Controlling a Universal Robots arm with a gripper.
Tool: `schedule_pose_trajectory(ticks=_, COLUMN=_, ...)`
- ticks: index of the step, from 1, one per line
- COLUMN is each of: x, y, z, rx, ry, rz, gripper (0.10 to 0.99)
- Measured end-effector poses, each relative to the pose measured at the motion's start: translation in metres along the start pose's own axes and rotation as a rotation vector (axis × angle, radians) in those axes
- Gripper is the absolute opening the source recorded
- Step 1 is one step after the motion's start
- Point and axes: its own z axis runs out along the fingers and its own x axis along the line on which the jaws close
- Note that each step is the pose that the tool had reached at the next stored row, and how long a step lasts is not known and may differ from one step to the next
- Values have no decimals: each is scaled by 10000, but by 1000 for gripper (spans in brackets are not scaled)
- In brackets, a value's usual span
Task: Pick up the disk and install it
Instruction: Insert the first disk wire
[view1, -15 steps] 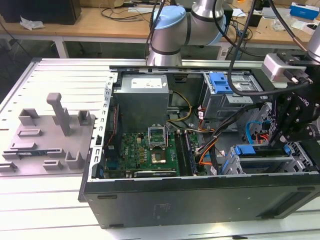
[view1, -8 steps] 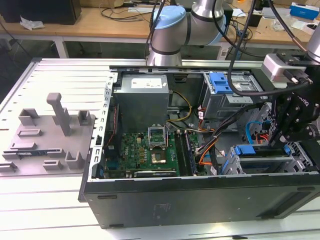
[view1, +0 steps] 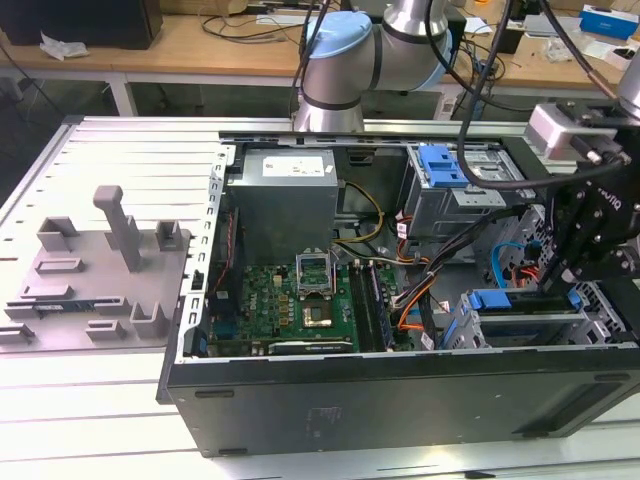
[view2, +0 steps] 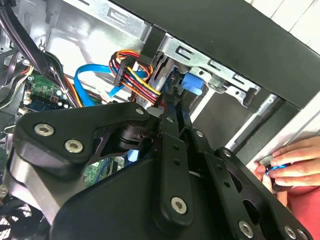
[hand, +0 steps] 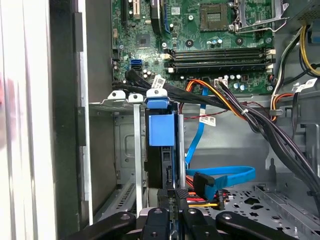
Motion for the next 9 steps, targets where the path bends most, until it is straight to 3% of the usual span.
schedule_pose_trajectory(ticks=2, x=-1, y=1, z=-32, rx=1, ry=13, rz=1, gripper=165)
schedule_pose_trajectory(ticks=9, x=-8, y=1, z=-35, rx=1, ry=20, rz=-3, gripper=165)
